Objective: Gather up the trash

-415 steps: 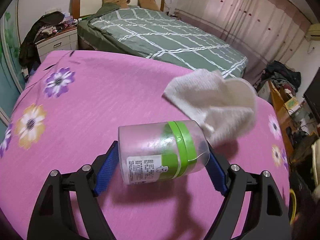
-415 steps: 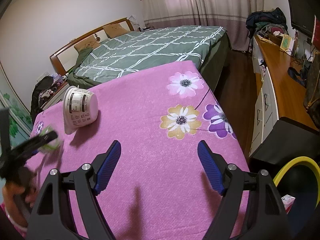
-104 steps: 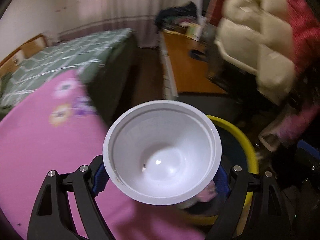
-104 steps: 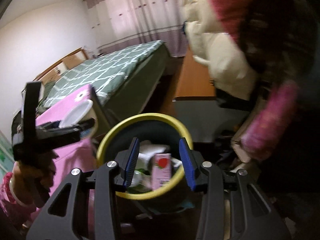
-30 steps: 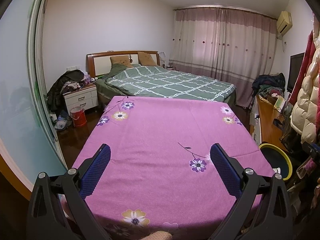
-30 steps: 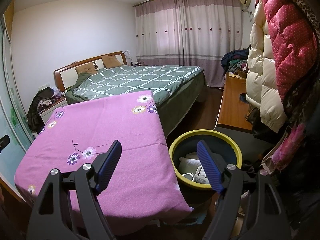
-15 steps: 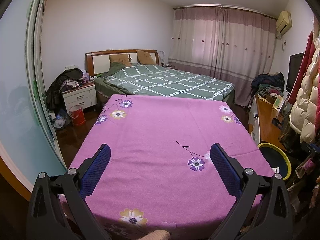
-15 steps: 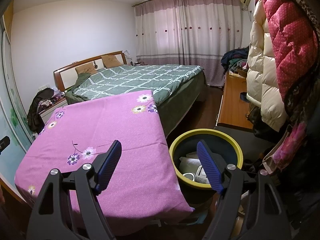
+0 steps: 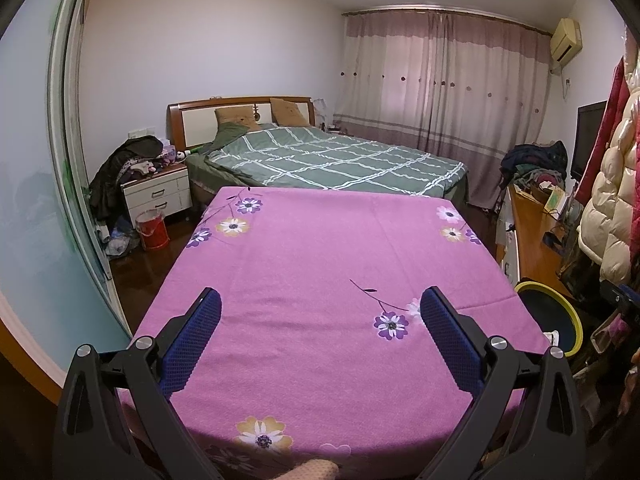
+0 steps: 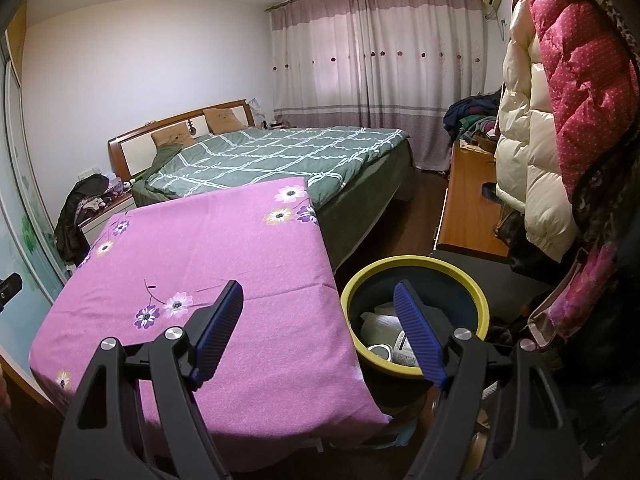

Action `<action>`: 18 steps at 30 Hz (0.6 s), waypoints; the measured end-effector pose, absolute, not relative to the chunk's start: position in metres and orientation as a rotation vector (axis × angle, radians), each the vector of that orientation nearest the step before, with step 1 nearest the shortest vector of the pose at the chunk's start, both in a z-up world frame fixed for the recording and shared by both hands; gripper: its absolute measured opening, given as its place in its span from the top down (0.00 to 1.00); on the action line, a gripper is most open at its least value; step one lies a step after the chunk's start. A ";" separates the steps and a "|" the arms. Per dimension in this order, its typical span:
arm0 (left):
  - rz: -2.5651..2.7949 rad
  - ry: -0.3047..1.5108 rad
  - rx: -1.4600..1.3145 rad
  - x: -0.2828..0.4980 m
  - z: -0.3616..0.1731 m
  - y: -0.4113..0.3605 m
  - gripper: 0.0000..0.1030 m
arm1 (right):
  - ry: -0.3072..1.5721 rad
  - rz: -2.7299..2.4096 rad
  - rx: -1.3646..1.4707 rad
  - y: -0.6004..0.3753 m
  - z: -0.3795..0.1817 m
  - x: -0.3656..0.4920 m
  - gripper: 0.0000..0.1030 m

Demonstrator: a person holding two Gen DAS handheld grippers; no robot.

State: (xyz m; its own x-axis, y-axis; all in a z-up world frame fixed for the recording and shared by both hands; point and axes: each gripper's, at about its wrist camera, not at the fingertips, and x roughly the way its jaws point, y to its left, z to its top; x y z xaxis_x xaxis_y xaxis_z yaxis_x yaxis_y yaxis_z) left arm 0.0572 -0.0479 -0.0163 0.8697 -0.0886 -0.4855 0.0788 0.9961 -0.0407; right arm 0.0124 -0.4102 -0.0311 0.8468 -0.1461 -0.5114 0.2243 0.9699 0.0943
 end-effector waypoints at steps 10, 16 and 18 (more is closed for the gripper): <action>-0.124 0.512 -0.024 0.059 -0.018 -0.052 0.05 | 0.527 -0.196 0.153 -0.410 -0.031 0.013 0.28; -0.129 0.519 -0.031 0.064 -0.019 -0.052 0.05 | 0.536 -0.191 0.152 -0.410 -0.037 0.017 0.28; -0.127 0.524 -0.031 0.066 -0.019 -0.051 0.05 | 0.539 -0.190 0.152 -0.410 -0.039 0.018 0.28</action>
